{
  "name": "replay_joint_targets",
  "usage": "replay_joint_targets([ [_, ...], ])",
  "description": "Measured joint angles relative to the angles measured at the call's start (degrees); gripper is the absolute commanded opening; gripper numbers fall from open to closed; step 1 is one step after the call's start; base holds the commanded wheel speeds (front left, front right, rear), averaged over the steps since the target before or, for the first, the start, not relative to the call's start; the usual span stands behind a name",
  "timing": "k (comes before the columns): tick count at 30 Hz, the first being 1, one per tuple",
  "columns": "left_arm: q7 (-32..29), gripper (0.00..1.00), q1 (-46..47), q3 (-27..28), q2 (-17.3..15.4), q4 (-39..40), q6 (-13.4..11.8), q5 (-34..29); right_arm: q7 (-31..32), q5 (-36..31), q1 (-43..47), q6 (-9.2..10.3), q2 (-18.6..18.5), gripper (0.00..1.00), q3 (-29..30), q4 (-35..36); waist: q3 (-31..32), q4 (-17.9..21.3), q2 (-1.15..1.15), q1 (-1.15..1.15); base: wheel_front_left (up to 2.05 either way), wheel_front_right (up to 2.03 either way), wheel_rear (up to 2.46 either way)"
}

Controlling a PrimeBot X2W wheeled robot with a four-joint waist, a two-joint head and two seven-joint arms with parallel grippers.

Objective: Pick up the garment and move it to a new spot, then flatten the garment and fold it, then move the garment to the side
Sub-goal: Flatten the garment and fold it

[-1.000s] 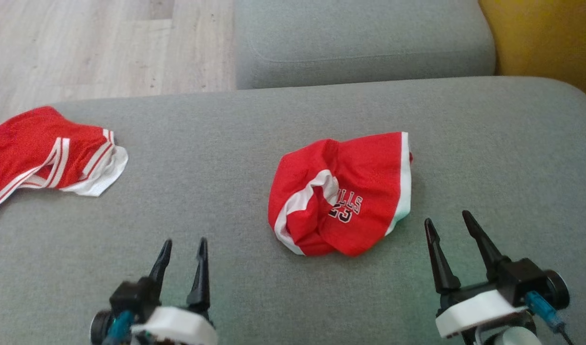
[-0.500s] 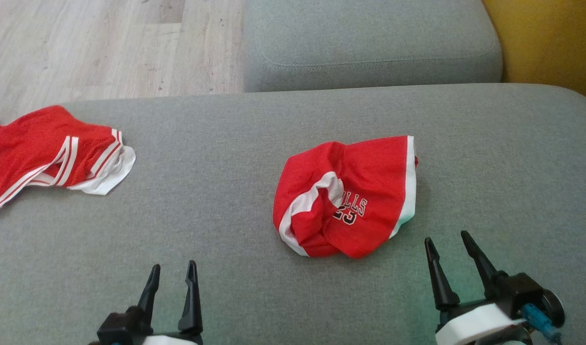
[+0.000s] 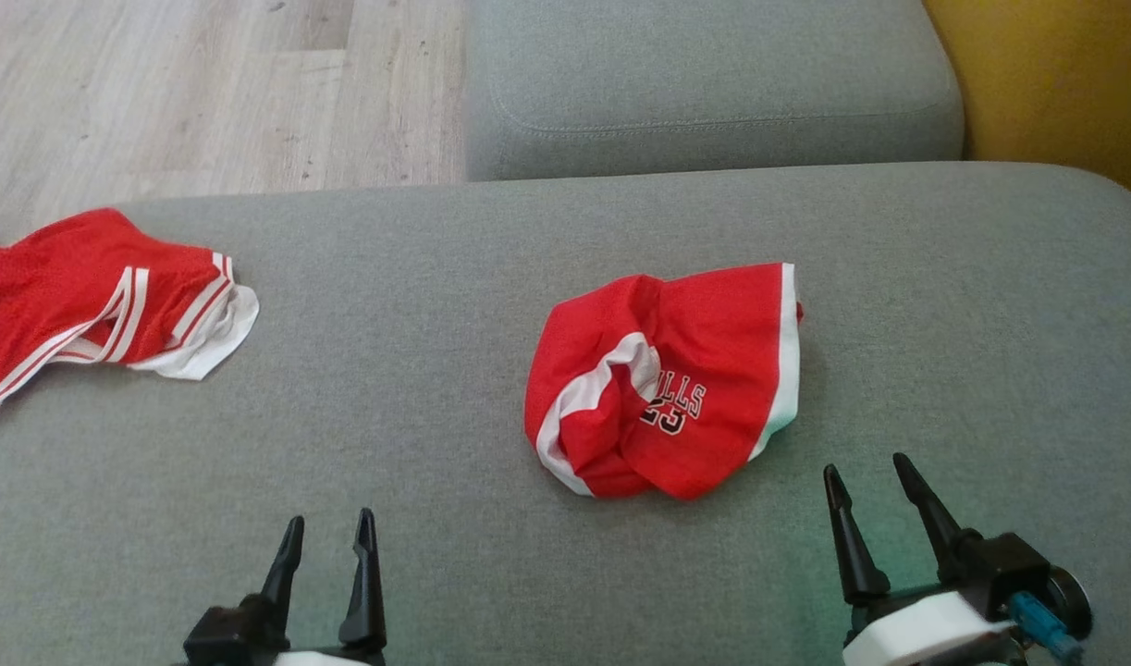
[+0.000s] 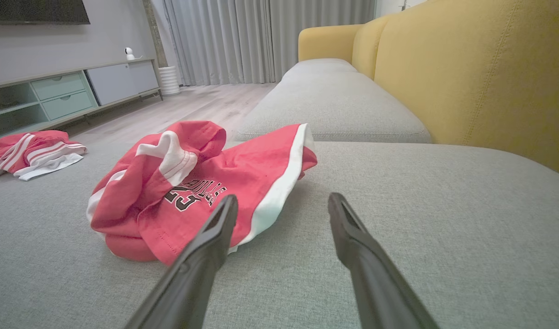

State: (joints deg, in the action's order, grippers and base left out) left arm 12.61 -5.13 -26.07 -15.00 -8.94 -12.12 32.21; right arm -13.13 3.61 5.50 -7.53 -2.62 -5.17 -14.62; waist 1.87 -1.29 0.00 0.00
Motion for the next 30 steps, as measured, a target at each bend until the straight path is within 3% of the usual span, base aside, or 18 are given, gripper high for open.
replay_joint_targets([
  [8,-0.44,1.0,0.05,-0.44,-0.05,0.77,-0.33,-0.01,1.24,0.04,-1.55,0.0,0.0,1.0,-2.97,-0.21,-0.88,-0.88,0.0,0.0,0.0,0.0,0.0],
  [13,-0.44,1.0,0.16,-1.51,-0.04,0.8,-0.31,-0.51,6.05,2.11,-9.94,0.0,-0.03,1.0,-6.17,-1.66,-1.96,-2.16,0.0,0.0,0.0,0.0,0.0],
  [19,-0.43,1.0,1.66,-1.92,0.34,0.54,-0.23,-0.52,13.51,3.47,-18.96,0.0,-0.14,1.0,-8.72,-8.36,-3.53,-5.0,0.0,0.01,0.0,0.0,0.0],
  [27,0.1,1.0,2.82,-2.03,1.11,-0.3,0.04,-0.52,15.35,5.48,-23.74,0.0,-0.21,1.0,-9.71,-15.88,-5.55,-9.14,0.0,0.01,0.0,0.0,0.0],
  [28,0.14,1.0,2.82,-2.03,1.15,-0.4,0.05,-0.52,15.33,5.49,-24.33,0.0,-0.21,0.87,-9.73,-16.64,-5.81,-9.65,0.0,0.01,0.0,0.0,0.0],
  [29,0.15,1.0,2.82,-2.03,1.22,-0.49,0.05,-0.52,15.22,5.58,-24.97,0.0,-0.22,0.5,-9.79,-17.45,-6.07,-10.13,0.0,0.01,0.0,0.0,0.0],
  [30,0.15,1.0,2.83,-2.03,1.27,-0.58,0.08,-0.52,15.22,6.11,-25.52,0.0,-0.22,0.37,-9.9,-18.13,-6.3,-10.55,0.0,0.01,0.0,0.0,0.0],
])
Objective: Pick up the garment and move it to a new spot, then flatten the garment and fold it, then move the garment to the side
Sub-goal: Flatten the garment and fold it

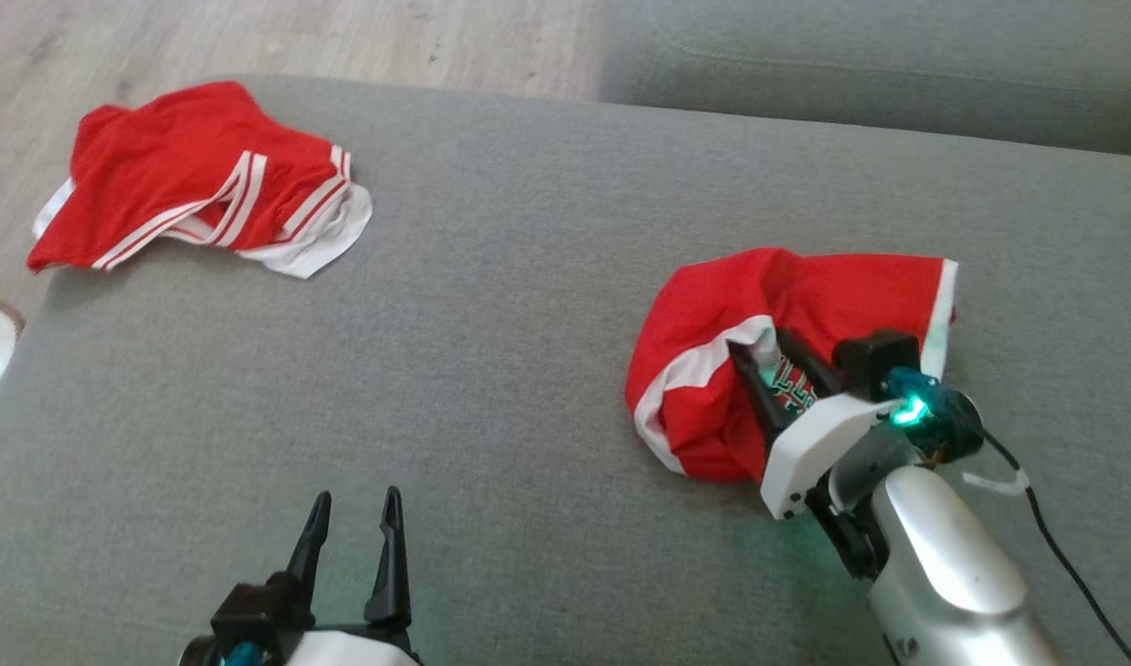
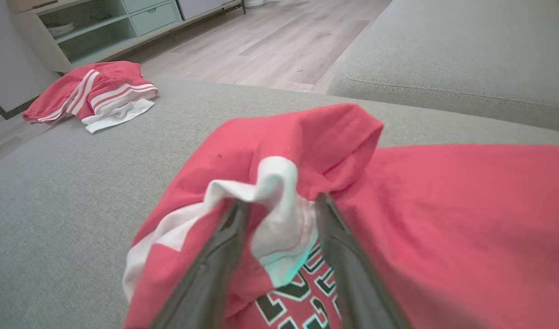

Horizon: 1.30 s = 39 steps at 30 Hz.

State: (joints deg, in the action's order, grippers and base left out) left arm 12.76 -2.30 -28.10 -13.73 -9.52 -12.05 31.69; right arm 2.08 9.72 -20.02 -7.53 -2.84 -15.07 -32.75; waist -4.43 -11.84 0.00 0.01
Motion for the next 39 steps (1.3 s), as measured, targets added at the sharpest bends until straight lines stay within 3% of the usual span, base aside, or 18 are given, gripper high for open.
replay_joint_targets([
  [3,0.38,1.0,0.03,0.01,0.04,-0.65,0.04,0.0,-0.14,0.79,-1.35,0.0,0.0,0.0,-0.52,-1.89,-0.46,-0.79,0.0,0.0,0.0,0.0,0.0],
  [13,0.69,1.0,0.72,0.13,0.32,-1.31,0.23,0.0,-5.02,7.11,-9.78,0.0,-0.29,0.0,-6.49,0.73,0.34,0.19,0.0,-0.01,0.0,0.0,0.0],
  [19,0.69,1.0,0.68,0.11,0.32,-1.3,-0.07,0.0,-6.21,8.12,-15.75,0.0,-0.35,0.0,-4.93,4.25,1.28,2.02,0.0,-0.01,0.0,0.0,0.0],
  [22,0.94,1.0,0.64,0.11,0.27,-1.25,-0.13,0.0,-5.53,7.66,-16.98,0.0,-0.37,0.0,-2.25,5.31,1.8,3.32,0.0,-0.01,0.0,0.0,0.0],
  [27,0.94,1.0,0.63,0.11,0.25,-0.8,-0.4,0.0,-1.91,1.56,-15.52,0.0,-0.42,0.0,5.52,5.79,2.17,5.59,0.0,-0.01,0.0,0.0,0.0],
  [32,0.94,1.0,0.64,0.1,0.11,-0.25,-0.4,0.0,0.55,-5.34,-4.77,0.0,-4.02,0.0,16.61,6.03,0.88,7.01,0.0,-0.01,0.0,0.0,0.0],
  [39,0.96,1.0,0.75,0.04,0.07,0.12,-0.38,-0.12,1.49,-8.17,1.43,0.0,-5.01,0.0,25.35,6.06,-0.73,8.01,0.0,-0.01,0.0,0.0,0.0],
])
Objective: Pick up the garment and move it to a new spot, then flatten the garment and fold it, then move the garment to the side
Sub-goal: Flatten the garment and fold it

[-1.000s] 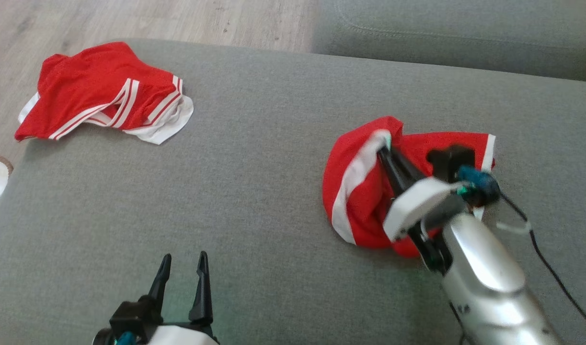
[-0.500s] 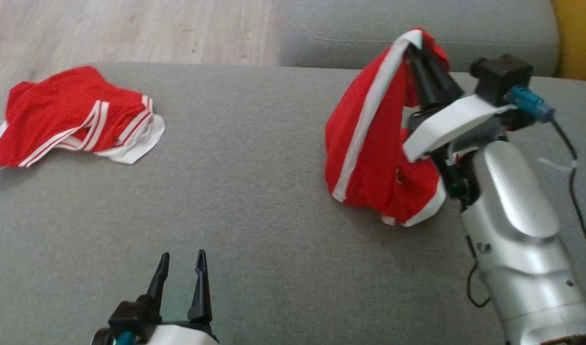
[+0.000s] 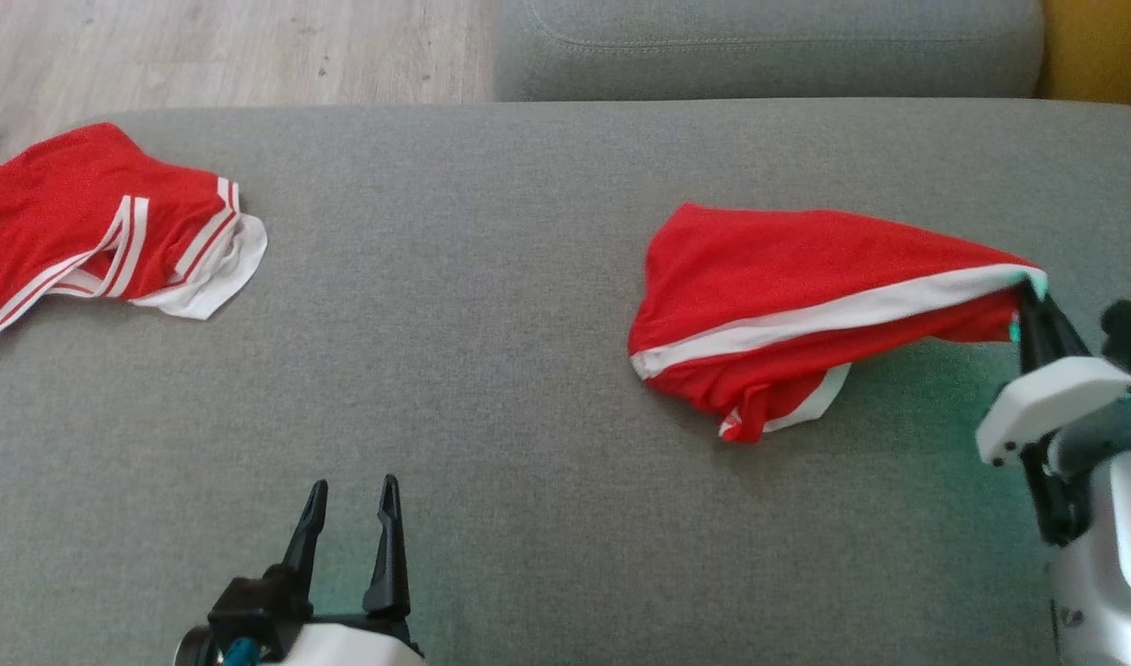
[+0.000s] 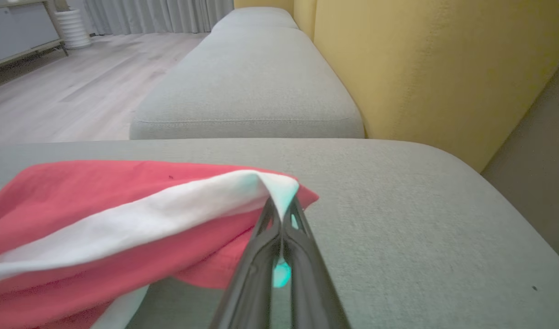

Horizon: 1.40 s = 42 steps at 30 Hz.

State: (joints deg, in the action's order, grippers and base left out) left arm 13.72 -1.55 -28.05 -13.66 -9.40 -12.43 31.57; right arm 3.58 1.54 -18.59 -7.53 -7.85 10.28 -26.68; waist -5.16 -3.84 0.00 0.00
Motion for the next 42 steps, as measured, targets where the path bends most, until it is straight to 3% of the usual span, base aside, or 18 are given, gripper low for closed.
replay_joint_targets([
  [5,0.0,1.0,0.4,-0.32,0.02,-0.01,0.07,-0.35,0.51,-2.13,1.19,0.0,-0.02,0.0,2.57,-0.76,-0.34,0.22,0.0,0.0,0.0,0.0,0.0],
  [6,0.0,1.0,0.46,-0.38,0.02,-0.01,0.08,-0.35,0.56,-2.65,1.53,0.0,0.01,0.05,2.78,-0.93,-0.29,0.25,0.0,0.0,0.0,0.0,0.0],
  [7,0.0,1.0,0.48,-0.43,0.03,-0.02,0.08,-0.35,0.54,-3.07,1.89,0.0,0.14,0.68,3.07,-1.04,-0.19,0.27,0.0,0.0,0.0,0.0,0.0],
  [8,0.0,1.0,0.48,-0.53,0.03,-0.05,0.08,-0.35,0.4,-3.57,2.26,0.0,0.24,1.0,3.3,-1.08,0.0,0.29,0.0,0.0,0.0,0.0,0.0],
  [18,0.04,1.0,0.39,-1.49,0.11,-0.56,0.93,0.32,-4.87,-4.04,10.04,0.0,3.8,1.0,4.68,4.87,3.83,0.74,0.0,-0.01,0.0,0.0,0.0],
  [27,-3.74,1.0,6.31,-5.5,2.36,-1.6,5.72,1.23,-6.03,-2.46,15.01,0.0,5.3,1.0,0.29,16.11,3.85,4.07,0.0,-0.01,0.0,0.0,0.0],
  [34,-8.36,1.0,16.68,-7.67,7.34,-9.49,9.26,2.88,-4.98,0.34,15.03,0.0,5.31,1.0,-4.91,21.89,1.21,8.55,0.0,0.0,0.0,0.0,0.0],
  [42,-10.7,1.0,23.65,-7.01,8.98,-20.7,9.9,5.78,-4.57,1.2,14.91,0.0,5.3,1.0,-6.46,24.29,-3.11,13.89,0.0,0.0,0.0,0.0,0.0],
])
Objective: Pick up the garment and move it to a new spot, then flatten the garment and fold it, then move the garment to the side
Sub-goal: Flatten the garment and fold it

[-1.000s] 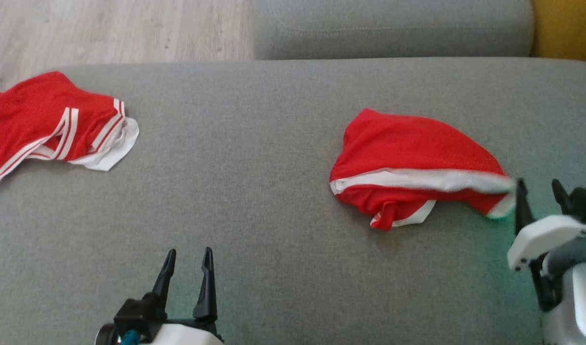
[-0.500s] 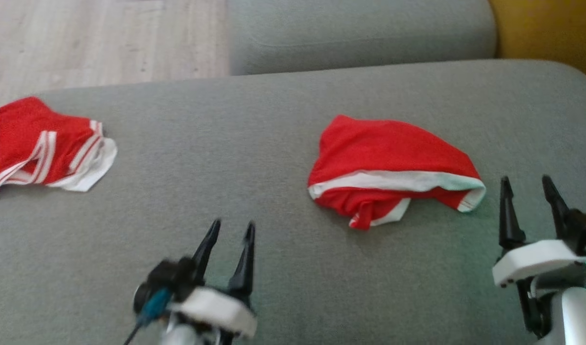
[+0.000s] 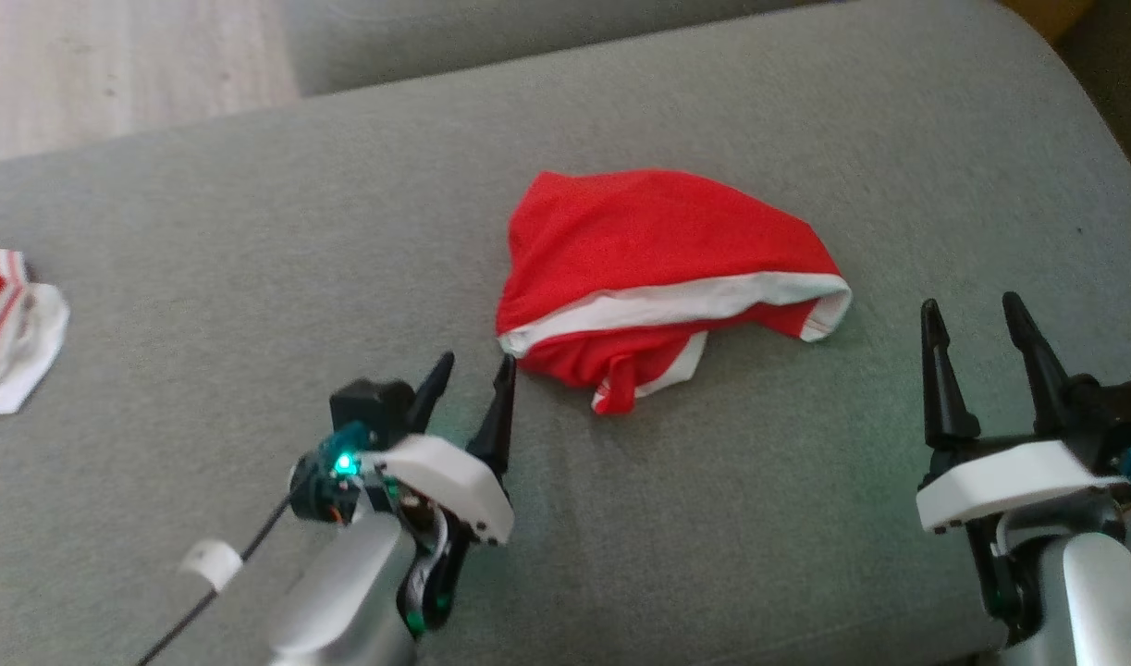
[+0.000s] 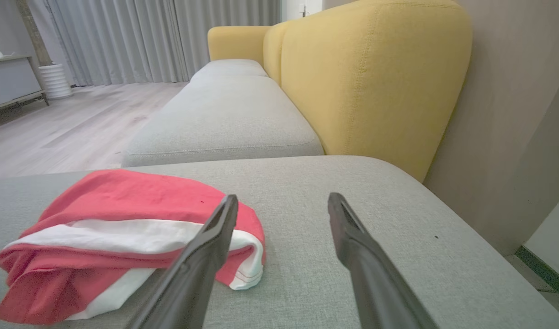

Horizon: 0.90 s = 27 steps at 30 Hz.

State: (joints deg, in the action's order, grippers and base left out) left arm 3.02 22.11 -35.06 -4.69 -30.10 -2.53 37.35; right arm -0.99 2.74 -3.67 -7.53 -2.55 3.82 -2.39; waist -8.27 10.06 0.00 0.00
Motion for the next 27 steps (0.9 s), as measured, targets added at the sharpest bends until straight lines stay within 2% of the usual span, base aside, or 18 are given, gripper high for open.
replay_joint_targets([
  [8,-1.01,1.0,5.55,0.15,0.57,-7.16,-0.04,0.04,-0.36,0.71,-0.58,0.0,0.0,1.0,-0.22,0.59,-4.04,3.56,0.0,0.01,0.0,0.0,0.0],
  [17,-2.12,1.0,8.44,-0.4,1.14,-10.44,0.38,0.48,-1.1,1.38,-1.97,0.0,0.0,1.0,-1.12,0.31,-5.16,5.09,0.0,0.0,0.0,0.0,0.0],
  [18,-2.55,0.96,8.57,-0.64,1.2,-10.54,0.63,0.48,-1.1,1.4,-1.97,0.0,0.0,1.0,-1.27,0.3,-5.18,5.2,0.0,0.0,0.0,0.0,0.0],
  [19,-2.99,0.56,8.67,-0.91,1.23,-10.61,0.83,0.49,-1.11,1.46,-1.97,0.0,0.0,1.0,-1.3,0.29,-5.2,5.3,0.0,0.0,0.0,0.0,0.0],
  [21,-3.48,0.0,8.87,-1.79,1.34,-10.7,1.12,0.69,-1.21,1.8,-1.97,0.0,0.0,1.0,-1.26,0.29,-5.22,5.37,0.0,0.0,0.0,0.0,0.0],
  [27,-2.09,0.0,9.17,-2.87,1.4,-10.47,0.51,-0.4,-1.59,1.8,-1.93,0.0,0.0,1.0,0.07,0.3,-4.76,4.63,0.0,0.0,0.0,0.0,0.0],
])
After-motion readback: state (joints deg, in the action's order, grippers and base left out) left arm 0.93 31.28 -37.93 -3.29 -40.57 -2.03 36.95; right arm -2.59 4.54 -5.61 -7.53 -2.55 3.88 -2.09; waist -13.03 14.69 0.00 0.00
